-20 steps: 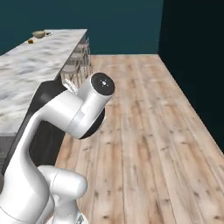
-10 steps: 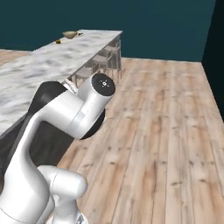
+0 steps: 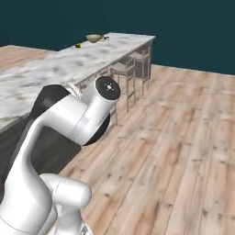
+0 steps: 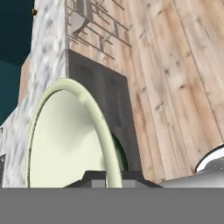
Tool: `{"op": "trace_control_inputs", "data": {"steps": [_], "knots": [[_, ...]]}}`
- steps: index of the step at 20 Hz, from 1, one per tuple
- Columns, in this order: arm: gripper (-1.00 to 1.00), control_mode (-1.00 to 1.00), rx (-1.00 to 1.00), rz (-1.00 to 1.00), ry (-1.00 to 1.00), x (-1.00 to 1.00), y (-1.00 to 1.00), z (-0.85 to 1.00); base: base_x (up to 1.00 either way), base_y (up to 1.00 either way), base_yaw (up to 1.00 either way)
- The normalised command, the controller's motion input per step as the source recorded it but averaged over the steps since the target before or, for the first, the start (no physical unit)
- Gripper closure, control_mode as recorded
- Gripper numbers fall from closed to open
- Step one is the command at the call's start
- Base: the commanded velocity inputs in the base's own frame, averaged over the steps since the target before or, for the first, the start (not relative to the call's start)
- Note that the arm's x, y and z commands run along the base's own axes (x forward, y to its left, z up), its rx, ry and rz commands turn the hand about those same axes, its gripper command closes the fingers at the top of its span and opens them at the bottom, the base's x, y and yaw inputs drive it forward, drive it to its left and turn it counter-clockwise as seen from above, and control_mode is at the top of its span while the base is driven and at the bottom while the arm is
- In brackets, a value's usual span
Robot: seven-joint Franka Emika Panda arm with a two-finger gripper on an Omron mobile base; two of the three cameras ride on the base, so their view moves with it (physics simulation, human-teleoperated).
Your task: Take the smaller bowl and place it next to the appetizer plate on the dining counter , and place the larger bowl next to the plate with cooked food.
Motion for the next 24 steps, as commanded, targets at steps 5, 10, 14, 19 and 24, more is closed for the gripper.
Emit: {"op": "trace_control_inputs", "data": {"steps": [5,10,14,19,24], "knots": [[1.00,1.00,0.00,0.00,0.00,0.00,0.00,0.00,1.00,-0.83,0.36],[1.00,1.00,0.00,0.00,0.00,0.00,0.00,0.00,1.00,-0.80,0.40],[1.00,1.00,0.00,0.00,0.00,0.00,0.00,0.00,1.00,-0.82,0.41],[1.00,1.00,0.00,0.00,0.00,0.00,0.00,0.00,1.00,-0.90,0.39],[1.00,1.00,0.00,0.00,0.00,0.00,0.00,0.00,1.00,-1.00,0.30]]}}
